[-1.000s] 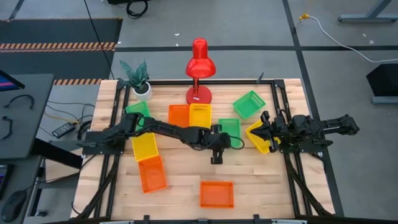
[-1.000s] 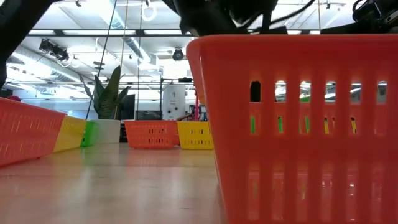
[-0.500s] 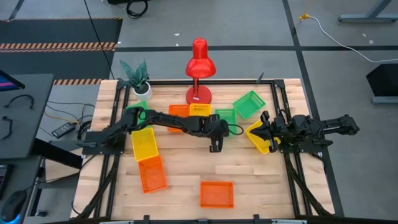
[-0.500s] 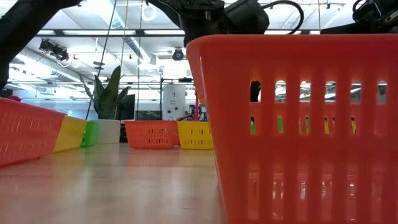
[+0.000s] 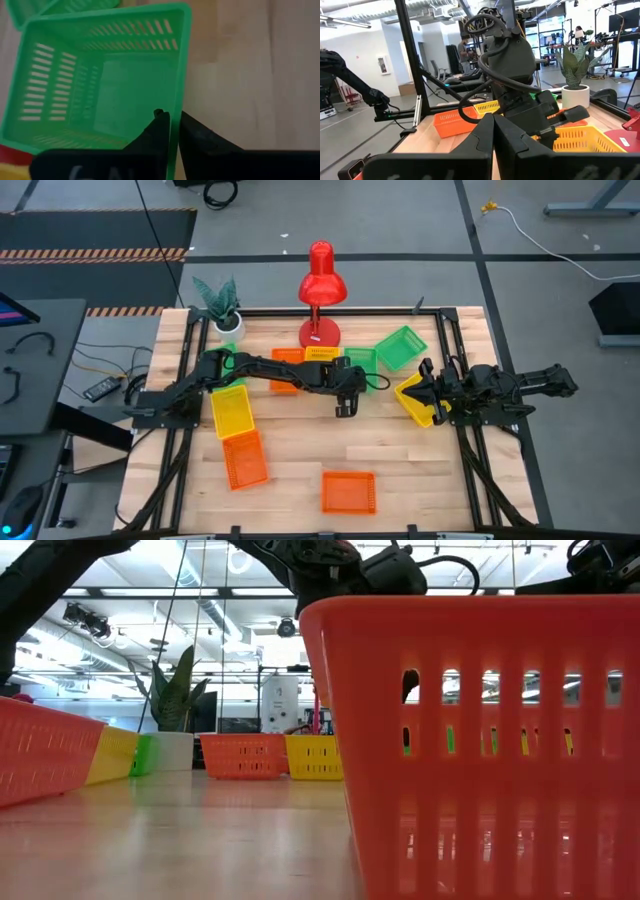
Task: Stack baskets by color
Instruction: Prepare the orange, yellow, and green bins, then stack the bottom right orange bin on top of the top orange bin
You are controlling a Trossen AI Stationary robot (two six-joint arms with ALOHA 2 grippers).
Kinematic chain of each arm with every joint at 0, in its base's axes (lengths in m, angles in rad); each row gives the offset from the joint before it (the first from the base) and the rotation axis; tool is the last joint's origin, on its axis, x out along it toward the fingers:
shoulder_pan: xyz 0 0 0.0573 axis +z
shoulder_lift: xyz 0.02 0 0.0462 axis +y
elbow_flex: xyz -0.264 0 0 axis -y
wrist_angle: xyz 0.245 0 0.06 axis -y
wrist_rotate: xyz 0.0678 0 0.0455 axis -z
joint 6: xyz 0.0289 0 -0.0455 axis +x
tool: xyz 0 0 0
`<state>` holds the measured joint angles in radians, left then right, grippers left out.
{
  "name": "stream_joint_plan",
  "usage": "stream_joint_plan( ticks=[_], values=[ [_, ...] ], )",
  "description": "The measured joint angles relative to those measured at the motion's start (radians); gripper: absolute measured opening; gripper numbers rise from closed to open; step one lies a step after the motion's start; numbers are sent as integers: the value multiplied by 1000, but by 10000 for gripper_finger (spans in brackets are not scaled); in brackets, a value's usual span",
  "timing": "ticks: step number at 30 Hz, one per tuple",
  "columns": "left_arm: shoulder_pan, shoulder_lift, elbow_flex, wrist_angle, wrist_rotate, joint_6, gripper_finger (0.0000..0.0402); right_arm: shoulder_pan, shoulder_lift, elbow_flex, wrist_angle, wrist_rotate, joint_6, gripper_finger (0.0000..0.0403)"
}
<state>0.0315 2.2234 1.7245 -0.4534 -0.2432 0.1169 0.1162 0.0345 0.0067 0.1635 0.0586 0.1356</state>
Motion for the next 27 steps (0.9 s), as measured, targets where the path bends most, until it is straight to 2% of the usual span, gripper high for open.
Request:
stream_joint_plan(
  ticks=[3,9,20,27],
  values=[
    [-1,0,0,-4,-38,-23,44,0,0,0,0,0,0,12],
    [0,0,0,-5,-49,-84,54,0,0,0,0,0,0,12],
    [-1,-9,0,-86,-48,-181,136,0,0,0,0,0,0,12],
    [-25,-104,42,-171,-50,-245,164,0,0,0,1,0,0,12]
  ],
)
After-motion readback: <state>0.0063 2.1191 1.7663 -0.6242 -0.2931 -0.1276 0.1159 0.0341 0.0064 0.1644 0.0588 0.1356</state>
